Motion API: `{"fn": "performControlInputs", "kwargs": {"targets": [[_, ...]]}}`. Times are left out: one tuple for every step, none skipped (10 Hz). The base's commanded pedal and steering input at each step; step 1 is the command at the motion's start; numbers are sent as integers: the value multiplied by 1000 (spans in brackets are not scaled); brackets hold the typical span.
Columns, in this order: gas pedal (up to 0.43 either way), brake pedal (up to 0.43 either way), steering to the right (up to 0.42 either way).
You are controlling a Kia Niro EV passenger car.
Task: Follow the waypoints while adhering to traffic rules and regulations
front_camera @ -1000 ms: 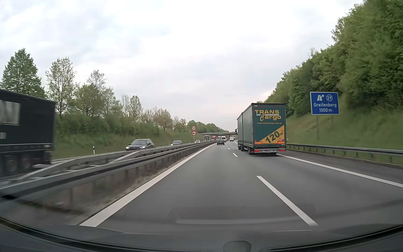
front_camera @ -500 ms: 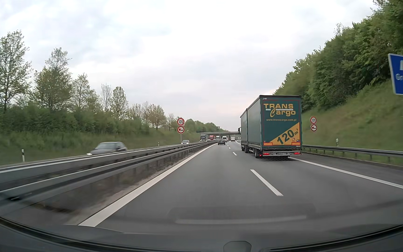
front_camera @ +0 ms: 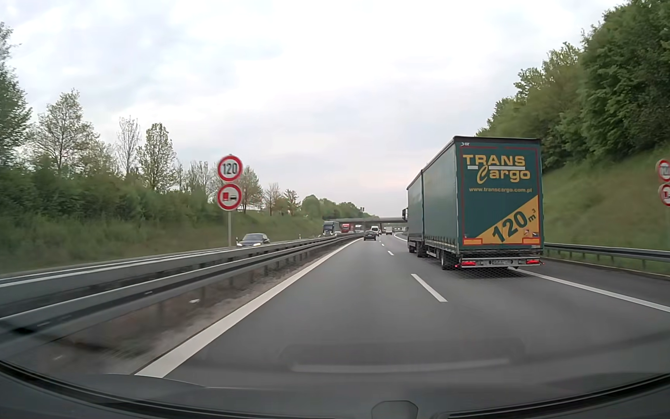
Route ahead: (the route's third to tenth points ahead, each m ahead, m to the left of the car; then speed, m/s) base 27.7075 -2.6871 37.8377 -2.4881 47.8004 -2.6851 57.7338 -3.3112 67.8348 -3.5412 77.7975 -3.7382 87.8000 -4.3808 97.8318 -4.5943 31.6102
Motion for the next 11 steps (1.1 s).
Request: {"fn": "performControlInputs", "kwargs": {"targets": [[169, 0, 1], [169, 0, 1], [169, 0, 2], [169, 0, 2], [169, 0, 2], [169, 0, 2], [169, 0, 2], [169, 0, 3], [169, 0, 3], [169, 0, 3], [169, 0, 3]]}}
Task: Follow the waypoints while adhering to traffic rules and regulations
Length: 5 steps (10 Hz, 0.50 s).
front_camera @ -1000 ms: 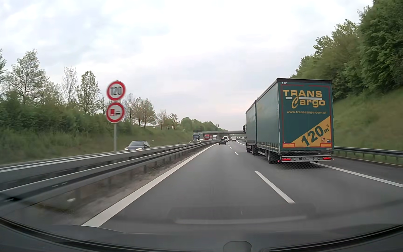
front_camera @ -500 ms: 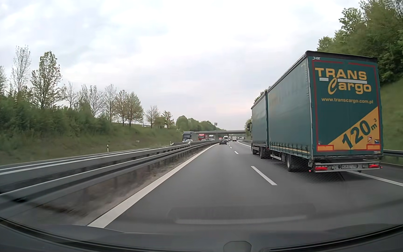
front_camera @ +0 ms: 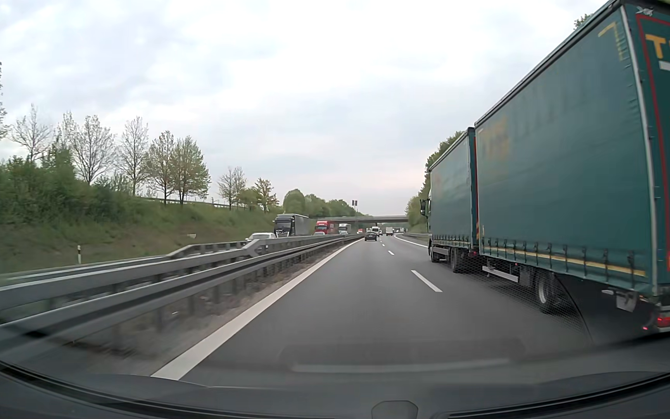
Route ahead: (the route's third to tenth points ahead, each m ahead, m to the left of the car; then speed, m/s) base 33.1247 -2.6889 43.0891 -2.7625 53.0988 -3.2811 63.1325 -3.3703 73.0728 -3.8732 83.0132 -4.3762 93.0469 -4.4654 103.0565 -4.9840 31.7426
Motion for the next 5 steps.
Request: {"fn": "performControlInputs", "kwargs": {"targets": [[169, 0, 3], [169, 0, 3], [169, 0, 3], [169, 0, 3], [169, 0, 3]]}}
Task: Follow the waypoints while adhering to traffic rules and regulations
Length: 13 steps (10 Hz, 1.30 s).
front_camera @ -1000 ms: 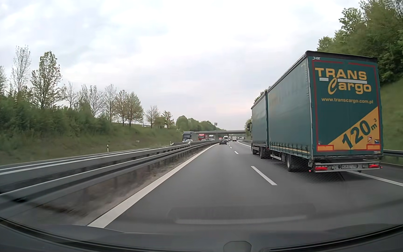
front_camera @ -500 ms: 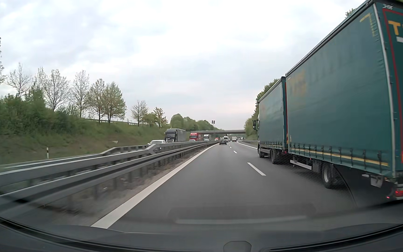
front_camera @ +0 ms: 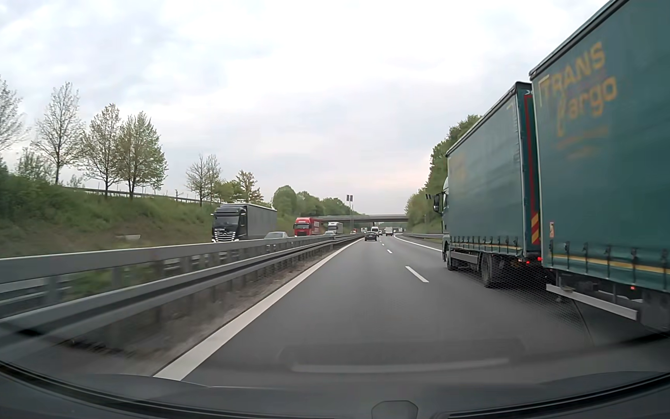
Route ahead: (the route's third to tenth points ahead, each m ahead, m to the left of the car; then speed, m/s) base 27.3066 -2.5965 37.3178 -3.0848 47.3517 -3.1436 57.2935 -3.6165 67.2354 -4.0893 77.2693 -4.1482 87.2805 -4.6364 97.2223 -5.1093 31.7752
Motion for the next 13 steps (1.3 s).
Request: {"fn": "performControlInputs", "kwargs": {"targets": [[169, 0, 3], [169, 0, 2], [169, 0, 3], [169, 0, 3], [169, 0, 3], [169, 0, 3], [169, 0, 2], [169, 0, 3], [169, 0, 3], [169, 0, 3], [169, 0, 3], [169, 0, 3], [169, 0, 4]]}}
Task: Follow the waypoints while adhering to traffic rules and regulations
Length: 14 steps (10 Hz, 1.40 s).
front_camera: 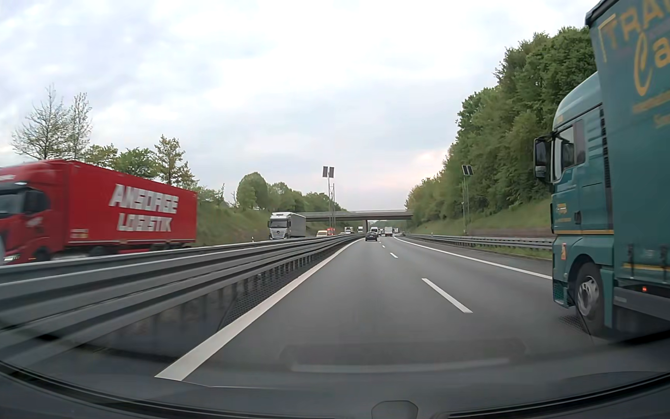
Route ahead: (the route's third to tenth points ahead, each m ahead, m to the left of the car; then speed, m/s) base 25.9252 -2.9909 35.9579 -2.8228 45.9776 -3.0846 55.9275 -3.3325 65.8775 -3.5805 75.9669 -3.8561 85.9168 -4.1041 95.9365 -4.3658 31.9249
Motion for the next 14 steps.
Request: {"fn": "performControlInputs", "kwargs": {"targets": [[169, 0, 3], [169, 0, 4], [169, 0, 4], [169, 0, 4], [169, 0, 4], [169, 0, 4], [169, 0, 4], [169, 0, 4], [169, 0, 4], [169, 0, 4], [169, 0, 4], [169, 0, 4], [169, 0, 4], [169, 0, 4]]}}
